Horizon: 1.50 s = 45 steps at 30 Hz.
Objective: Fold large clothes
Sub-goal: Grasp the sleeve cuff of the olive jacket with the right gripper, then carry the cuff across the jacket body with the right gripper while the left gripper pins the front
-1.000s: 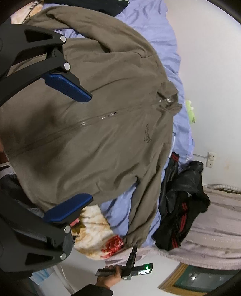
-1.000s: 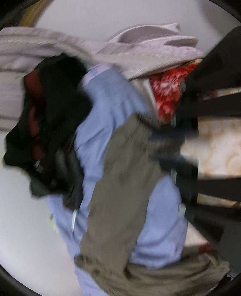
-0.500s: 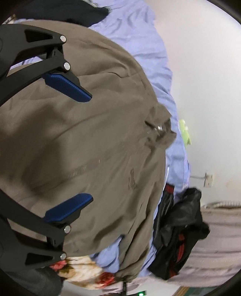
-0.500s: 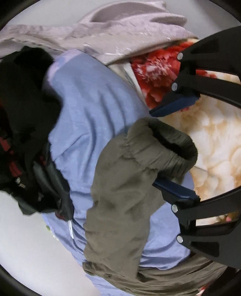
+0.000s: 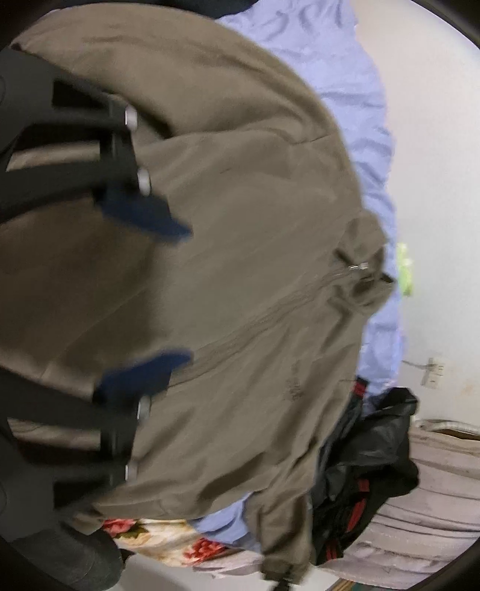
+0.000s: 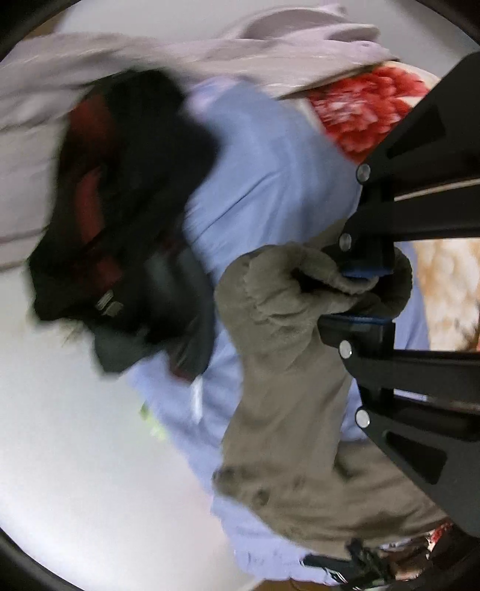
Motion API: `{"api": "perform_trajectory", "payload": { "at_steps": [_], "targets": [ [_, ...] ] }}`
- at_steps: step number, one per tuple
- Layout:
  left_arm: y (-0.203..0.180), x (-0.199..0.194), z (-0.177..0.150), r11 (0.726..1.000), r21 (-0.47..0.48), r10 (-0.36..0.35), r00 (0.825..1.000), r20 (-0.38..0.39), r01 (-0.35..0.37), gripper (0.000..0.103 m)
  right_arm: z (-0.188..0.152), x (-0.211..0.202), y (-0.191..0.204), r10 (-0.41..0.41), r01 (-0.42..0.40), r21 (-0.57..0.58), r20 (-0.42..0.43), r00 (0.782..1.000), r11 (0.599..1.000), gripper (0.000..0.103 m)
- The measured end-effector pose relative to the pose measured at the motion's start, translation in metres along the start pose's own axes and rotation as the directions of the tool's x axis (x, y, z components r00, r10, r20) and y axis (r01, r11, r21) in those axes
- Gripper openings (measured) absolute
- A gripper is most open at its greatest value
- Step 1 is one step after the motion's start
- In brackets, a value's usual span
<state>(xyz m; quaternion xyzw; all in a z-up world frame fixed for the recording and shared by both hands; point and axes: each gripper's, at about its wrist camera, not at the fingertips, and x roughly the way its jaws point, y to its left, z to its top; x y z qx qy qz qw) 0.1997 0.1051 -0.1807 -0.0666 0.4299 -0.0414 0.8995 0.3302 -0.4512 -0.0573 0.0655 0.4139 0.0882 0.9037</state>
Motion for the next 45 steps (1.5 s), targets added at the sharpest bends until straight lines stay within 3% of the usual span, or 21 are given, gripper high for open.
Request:
{"api": "perform_trajectory", "payload": {
  "at_steps": [4,11,13,18,21,25,28,31,36,41,44,45],
  "targets": [
    [0.001,-0.001,-0.005,0.998,-0.008,-0.058,0.998,-0.009,0.058,0.044,0.036,-0.027,0.073,0.079,-0.073,-0.082,0.071,0.994,0.994,0.015],
    [0.021,0.002,-0.021,0.999,-0.019,-0.04,0.998,-0.038,0.04,0.009,0.084,-0.033,0.224,0.228,-0.201,-0.239,0.089,0.97,0.95,0.015],
    [0.03,0.005,-0.029,0.999,-0.023,-0.032,0.998,-0.054,0.031,0.003,0.091,-0.03,0.264,0.263,-0.231,-0.285,0.082,0.961,0.931,0.015],
    [0.042,0.005,-0.045,0.999,-0.009,-0.043,0.997,-0.063,0.042,0.002,0.099,-0.003,0.37,0.361,-0.33,-0.363,0.02,0.932,0.871,0.015],
    [0.047,0.011,-0.056,0.998,-0.032,-0.051,0.993,-0.108,0.047,0.001,0.088,0.023,0.43,0.4,-0.39,-0.402,-0.062,0.915,0.829,0.015],
    [0.059,0.03,-0.075,0.992,-0.114,-0.074,0.98,-0.183,0.054,0.002,0.051,0.091,0.503,0.398,-0.467,-0.431,-0.245,0.884,0.772,0.015],
    [0.061,0.035,-0.079,0.991,-0.126,-0.077,0.978,-0.195,0.053,0.002,0.003,0.165,0.549,0.332,-0.502,-0.415,-0.417,0.846,0.758,0.015],
    [0.064,0.034,-0.08,0.989,-0.139,-0.085,0.976,-0.201,0.057,0.002,-0.044,0.211,0.575,0.294,-0.535,-0.397,-0.525,0.799,0.746,0.015],
    [0.066,0.033,-0.078,0.984,-0.167,-0.095,0.974,-0.207,0.06,0.002,-0.085,0.253,0.624,0.255,-0.548,-0.37,-0.603,0.756,0.75,0.015],
    [0.073,0.037,-0.079,0.98,-0.186,-0.108,0.971,-0.214,0.068,0.002,-0.135,0.294,0.643,0.113,-0.513,-0.398,-0.697,0.708,0.761,0.016],
    [0.072,0.04,-0.079,0.981,-0.185,-0.103,0.97,-0.221,0.063,0.002,-0.133,0.284,0.644,0.112,-0.51,-0.412,-0.685,0.719,0.755,0.02],
    [0.072,0.04,-0.079,0.981,-0.186,-0.103,0.97,-0.221,0.062,0.002,-0.125,0.277,0.643,0.149,-0.526,-0.381,-0.686,0.712,0.761,0.029]
  ]
}}
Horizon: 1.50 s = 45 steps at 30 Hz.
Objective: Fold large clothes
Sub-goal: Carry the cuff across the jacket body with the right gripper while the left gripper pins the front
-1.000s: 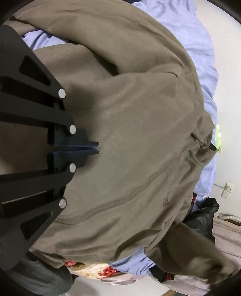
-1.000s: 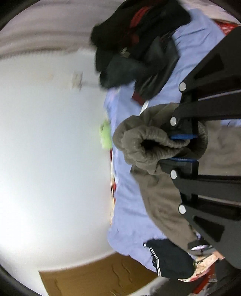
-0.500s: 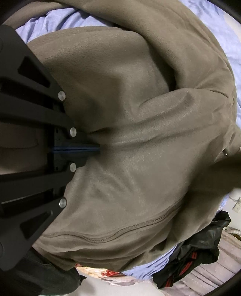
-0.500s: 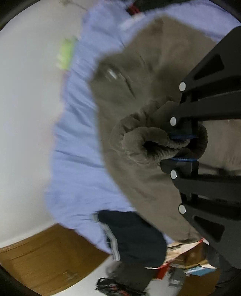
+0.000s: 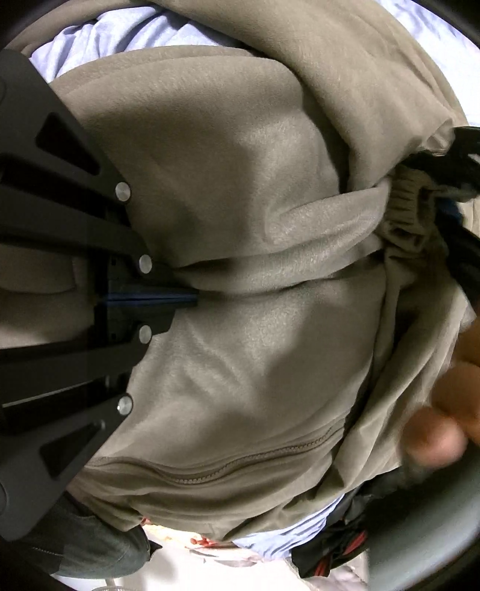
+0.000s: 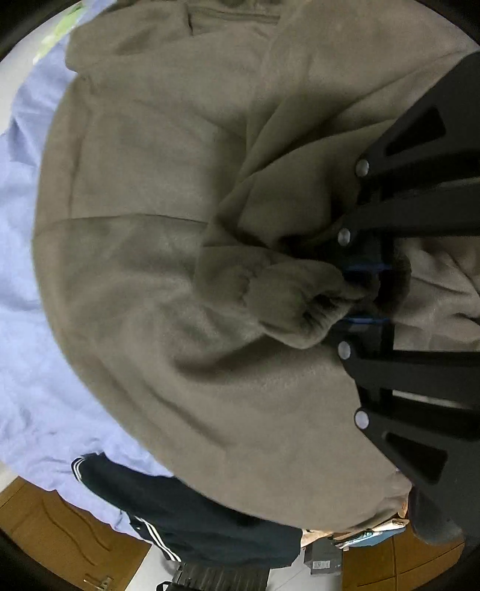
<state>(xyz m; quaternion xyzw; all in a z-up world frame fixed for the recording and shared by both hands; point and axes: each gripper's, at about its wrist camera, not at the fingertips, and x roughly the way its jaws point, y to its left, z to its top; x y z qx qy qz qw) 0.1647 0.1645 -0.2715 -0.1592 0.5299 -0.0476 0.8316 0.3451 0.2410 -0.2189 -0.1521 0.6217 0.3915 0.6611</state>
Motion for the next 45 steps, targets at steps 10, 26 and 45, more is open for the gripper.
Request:
{"api": "perform_trajectory", "payload": {
  "at_steps": [10,26,45],
  "targets": [
    [-0.019,-0.013,0.021,0.998,0.039,0.044,0.997,0.058,-0.046,0.002,-0.032,-0.147,0.002,0.12,-0.103,-0.091,0.208,0.971,0.991,0.067],
    [-0.017,-0.021,0.158,0.998,0.068,-0.014,0.974,0.226,-0.001,0.002,-0.183,-0.114,-0.25,-0.175,0.102,0.326,0.203,0.963,0.94,0.011],
    [0.013,0.031,0.165,0.995,0.096,0.001,0.998,0.058,-0.007,0.003,-0.188,-0.128,-0.299,-0.109,0.008,0.38,0.245,0.963,0.925,0.0]
  ]
}}
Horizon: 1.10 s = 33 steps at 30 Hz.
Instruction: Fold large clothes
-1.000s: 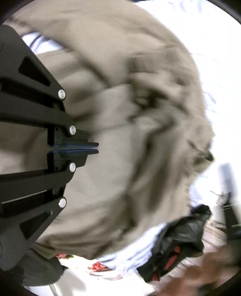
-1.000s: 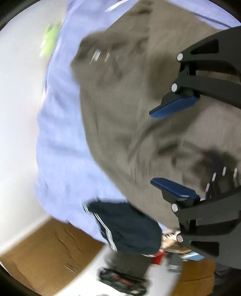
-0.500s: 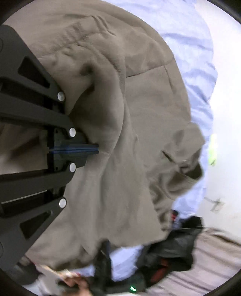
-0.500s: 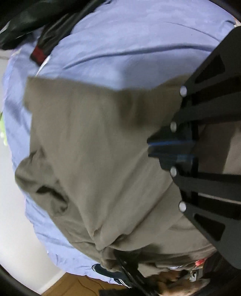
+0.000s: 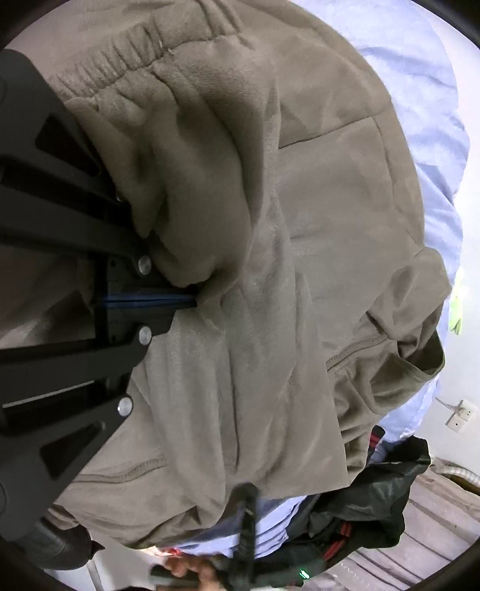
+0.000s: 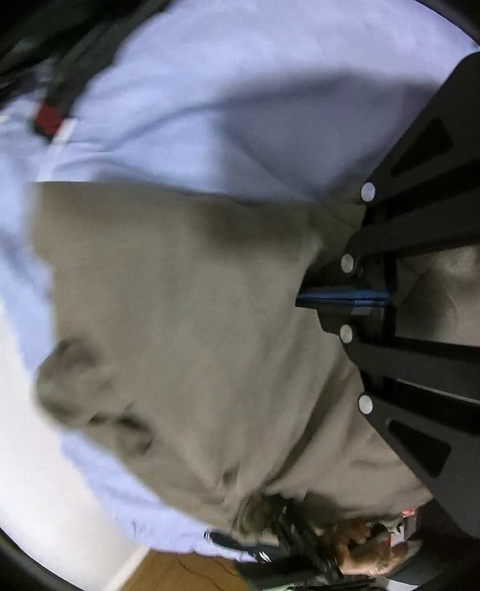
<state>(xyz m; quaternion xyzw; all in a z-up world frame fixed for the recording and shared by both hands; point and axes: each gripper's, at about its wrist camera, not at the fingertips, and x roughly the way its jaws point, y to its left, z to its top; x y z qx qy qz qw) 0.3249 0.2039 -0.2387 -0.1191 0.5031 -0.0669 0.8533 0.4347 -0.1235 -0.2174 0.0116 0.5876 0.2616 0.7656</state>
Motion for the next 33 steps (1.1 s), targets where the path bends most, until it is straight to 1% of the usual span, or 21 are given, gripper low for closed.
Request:
{"api": "perform_trajectory", "payload": {
  "at_steps": [2,4,5,7,9,11,16,19,22,23,24,26,27,29,30,31,32,33],
  "targets": [
    [0.0,0.0,-0.001,1.0,-0.009,-0.005,1.0,-0.006,0.005,0.003,0.02,-0.02,-0.003,-0.011,0.009,0.021,0.075,0.997,1.0,0.0],
    [-0.003,0.001,-0.002,1.0,-0.005,0.01,1.0,-0.011,-0.01,0.003,0.039,-0.023,-0.004,-0.039,0.035,0.04,0.108,0.993,0.999,0.001],
    [-0.003,0.001,-0.003,1.0,0.001,0.018,1.0,-0.013,-0.018,0.003,0.052,-0.018,-0.01,-0.043,0.037,0.056,0.105,0.994,0.998,0.002],
    [-0.005,0.001,-0.004,0.999,0.013,0.035,0.999,-0.017,-0.035,0.003,0.074,-0.003,-0.01,-0.07,0.065,0.064,0.081,0.994,0.996,0.002],
    [-0.007,-0.001,-0.006,0.998,0.028,0.049,0.999,-0.015,-0.048,0.003,0.092,0.019,-0.014,-0.128,0.126,0.049,0.041,0.991,0.991,0.001],
    [-0.006,-0.002,-0.006,0.999,0.032,0.041,0.999,-0.022,-0.041,0.003,0.102,0.038,-0.026,-0.146,0.146,0.053,0.005,0.989,0.988,0.0],
    [0.004,0.002,-0.005,1.0,0.011,-0.006,1.0,-0.03,0.006,0.003,0.111,0.08,-0.041,-0.184,0.188,0.063,-0.057,0.981,0.98,0.0],
    [0.002,0.003,-0.003,1.0,0.017,0.002,0.999,-0.032,-0.002,0.003,0.108,0.09,-0.043,-0.183,0.189,0.092,-0.067,0.981,0.978,0.0],
    [0.004,0.003,-0.005,1.0,0.019,-0.002,0.999,-0.034,0.002,0.003,0.101,0.081,-0.033,-0.218,0.222,0.081,-0.054,0.974,0.972,0.0],
    [0.005,0.001,-0.005,1.0,0.014,-0.005,0.999,-0.034,0.006,0.003,0.095,0.069,-0.025,-0.213,0.215,0.067,-0.041,0.976,0.974,0.001],
    [0.006,-0.001,-0.004,1.0,0.008,-0.009,0.999,-0.033,0.009,0.003,0.089,0.06,-0.021,-0.201,0.203,0.062,-0.033,0.979,0.977,0.004],
    [0.004,-0.009,-0.003,1.0,0.014,-0.009,1.0,-0.022,0.009,0.003,0.067,0.03,-0.007,-0.138,0.138,0.046,-0.006,0.99,0.989,0.005],
    [0.002,-0.015,-0.003,1.0,0.021,-0.005,1.0,-0.009,0.005,0.003,0.055,0.018,0.0,-0.117,0.117,0.028,0.0,0.993,0.993,0.01],
    [-0.001,-0.026,-0.003,0.999,0.039,-0.003,1.0,0.017,0.002,0.003,0.02,-0.008,0.018,-0.087,0.087,-0.023,0.001,0.996,0.996,0.015],
    [-0.003,-0.032,-0.004,0.999,0.049,0.006,1.0,0.028,-0.008,0.003,-0.003,-0.021,0.028,-0.069,0.069,-0.049,-0.011,0.998,0.996,0.015],
    [-0.007,-0.039,-0.006,0.998,0.062,0.024,0.999,0.038,-0.026,0.003,-0.017,-0.028,0.036,-0.06,0.059,-0.063,-0.018,0.998,0.996,0.015],
    [-0.009,-0.045,-0.008,0.997,0.071,0.033,0.998,0.047,-0.037,0.009,-0.044,-0.041,0.045,-0.039,0.037,-0.079,-0.023,0.999,0.996,0.015],
    [-0.013,-0.053,-0.011,0.995,0.082,0.046,0.997,0.061,-0.051,0.015,-0.06,-0.05,0.052,-0.021,0.018,-0.086,-0.024,0.999,0.996,0.016]
  ]
}}
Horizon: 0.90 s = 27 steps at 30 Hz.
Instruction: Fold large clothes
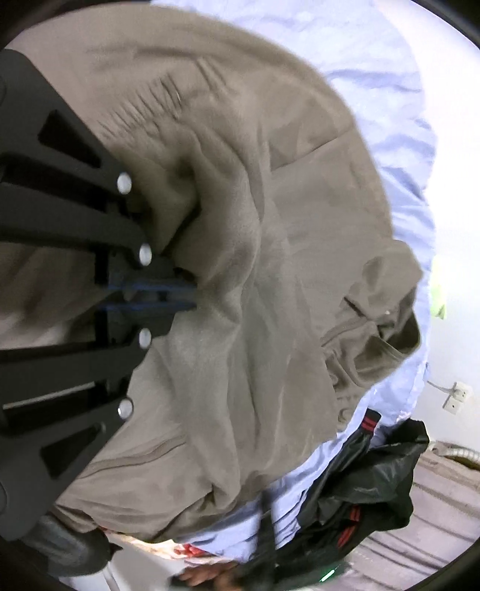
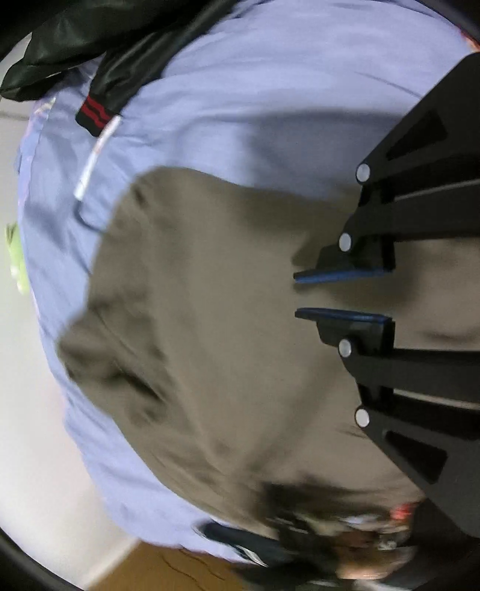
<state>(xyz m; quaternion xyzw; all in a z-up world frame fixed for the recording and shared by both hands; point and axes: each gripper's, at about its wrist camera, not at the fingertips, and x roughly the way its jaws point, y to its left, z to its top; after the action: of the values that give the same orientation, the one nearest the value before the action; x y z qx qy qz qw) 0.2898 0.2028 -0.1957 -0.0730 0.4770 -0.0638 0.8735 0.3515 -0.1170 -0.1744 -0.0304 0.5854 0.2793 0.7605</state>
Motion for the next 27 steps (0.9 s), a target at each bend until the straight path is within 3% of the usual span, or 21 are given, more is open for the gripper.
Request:
{"api": "perform_trajectory", "payload": {
  "at_steps": [2,6,8,11,14,16,19,27],
  "targets": [
    [-0.006,-0.016,-0.007,1.0,0.019,0.019,0.999,0.031,-0.02,0.039,-0.04,-0.019,0.018,0.022,-0.021,-0.029,0.022,1.0,0.999,0.02],
    [-0.02,-0.057,-0.023,0.997,0.068,0.035,0.996,0.08,-0.04,0.057,-0.089,-0.027,0.042,0.084,-0.079,-0.063,0.078,0.993,0.995,0.028],
    [-0.03,-0.089,-0.032,0.991,0.114,0.059,0.989,0.133,-0.074,0.073,-0.114,-0.028,0.056,0.114,-0.107,-0.075,0.109,0.987,0.991,0.029],
    [-0.025,-0.134,-0.052,0.989,0.078,0.108,0.979,0.17,-0.123,0.076,-0.149,-0.026,0.077,0.156,-0.15,-0.048,0.173,0.973,0.988,0.047],
    [0.0,-0.173,-0.082,0.989,-0.01,0.144,0.973,0.178,-0.144,0.08,-0.17,-0.013,0.112,0.241,-0.229,-0.082,0.181,0.954,0.97,0.049],
    [0.018,-0.19,-0.103,0.976,-0.032,0.218,0.961,0.172,-0.216,0.08,-0.178,-0.008,0.137,0.257,-0.23,-0.154,0.181,0.949,0.961,0.054],
    [0.064,-0.201,-0.141,0.95,-0.085,0.309,0.947,0.09,-0.302,0.08,-0.18,0.002,0.171,0.276,-0.23,-0.265,0.155,0.949,0.937,0.054],
    [0.154,-0.192,-0.233,0.922,-0.265,0.296,0.955,0.005,-0.284,0.08,-0.189,0.036,0.197,0.267,-0.23,-0.327,0.074,0.961,0.917,0.054]
  ]
}}
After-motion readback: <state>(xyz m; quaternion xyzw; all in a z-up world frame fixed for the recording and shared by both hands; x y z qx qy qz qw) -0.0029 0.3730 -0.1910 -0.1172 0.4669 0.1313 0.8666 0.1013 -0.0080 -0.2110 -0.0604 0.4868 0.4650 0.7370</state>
